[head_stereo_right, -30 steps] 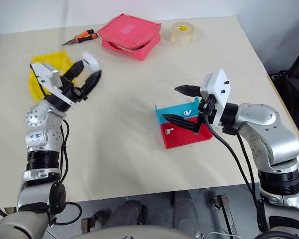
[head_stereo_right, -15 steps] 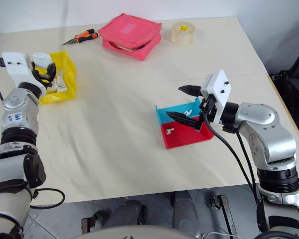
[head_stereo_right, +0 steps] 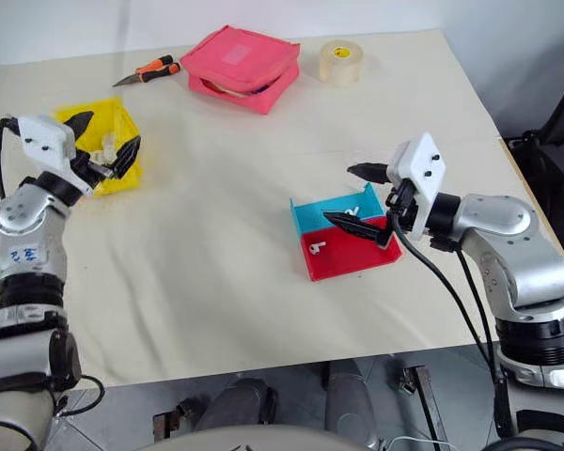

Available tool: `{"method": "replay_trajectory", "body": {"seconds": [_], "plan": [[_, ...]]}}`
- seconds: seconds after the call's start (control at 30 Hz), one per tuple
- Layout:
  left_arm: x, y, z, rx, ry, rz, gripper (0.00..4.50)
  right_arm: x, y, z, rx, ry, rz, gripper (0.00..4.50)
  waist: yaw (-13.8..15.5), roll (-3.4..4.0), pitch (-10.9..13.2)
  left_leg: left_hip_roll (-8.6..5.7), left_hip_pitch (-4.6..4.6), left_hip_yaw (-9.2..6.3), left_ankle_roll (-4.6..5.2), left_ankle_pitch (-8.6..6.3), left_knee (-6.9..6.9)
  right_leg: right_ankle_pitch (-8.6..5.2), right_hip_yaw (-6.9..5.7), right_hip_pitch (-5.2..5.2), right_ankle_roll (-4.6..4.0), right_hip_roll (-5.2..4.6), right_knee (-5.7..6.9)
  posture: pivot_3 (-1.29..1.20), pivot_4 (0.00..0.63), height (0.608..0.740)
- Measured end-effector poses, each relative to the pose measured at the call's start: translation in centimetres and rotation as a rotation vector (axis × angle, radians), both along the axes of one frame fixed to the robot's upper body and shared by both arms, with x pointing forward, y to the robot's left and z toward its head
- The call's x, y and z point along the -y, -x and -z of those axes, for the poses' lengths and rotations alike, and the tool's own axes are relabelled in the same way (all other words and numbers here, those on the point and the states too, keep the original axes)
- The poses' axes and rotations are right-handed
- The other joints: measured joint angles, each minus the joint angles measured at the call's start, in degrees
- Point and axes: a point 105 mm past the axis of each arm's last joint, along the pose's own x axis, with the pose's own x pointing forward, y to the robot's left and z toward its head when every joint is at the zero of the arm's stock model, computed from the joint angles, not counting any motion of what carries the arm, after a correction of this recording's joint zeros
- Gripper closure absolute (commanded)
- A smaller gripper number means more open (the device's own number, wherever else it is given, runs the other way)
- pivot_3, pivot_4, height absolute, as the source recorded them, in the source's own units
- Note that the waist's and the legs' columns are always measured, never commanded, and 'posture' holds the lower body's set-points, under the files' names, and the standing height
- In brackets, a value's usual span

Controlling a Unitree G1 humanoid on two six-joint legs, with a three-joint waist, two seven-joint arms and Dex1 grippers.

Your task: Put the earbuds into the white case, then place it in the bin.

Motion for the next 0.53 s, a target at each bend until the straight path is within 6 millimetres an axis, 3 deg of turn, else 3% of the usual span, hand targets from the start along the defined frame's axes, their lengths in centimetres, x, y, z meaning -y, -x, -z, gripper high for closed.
{"method": "replay_trajectory", "body": {"seconds": [0.27, 0.53], "plan": [[0.4, 6.9, 2.7, -0.205, -0.033, 0.324, 0.07, 2.8, 2.6, 3.6, -0.128, 0.126, -0.119, 0.00, 0.35, 0.02, 0.01, 0.02, 0.04, -0.02, 0.15, -0.13, 0.03, 0.00, 0.01, 0.09, -0.01, 0.01, -0.02, 0.00, 0.150, 0.740], [-0.2, 9.3, 3.0, -0.258, -0.014, 0.408, 0.07, 4.5, 3.2, 5.2, -0.171, 0.168, -0.131, 0.00, 0.23, 0.04, 0.02, 0.07, 0.13, -0.02, 0.15, -0.20, 0.00, -0.01, 0.07, 0.12, -0.01, 0.08, -0.03, 0.00, 0.150, 0.740]]}}
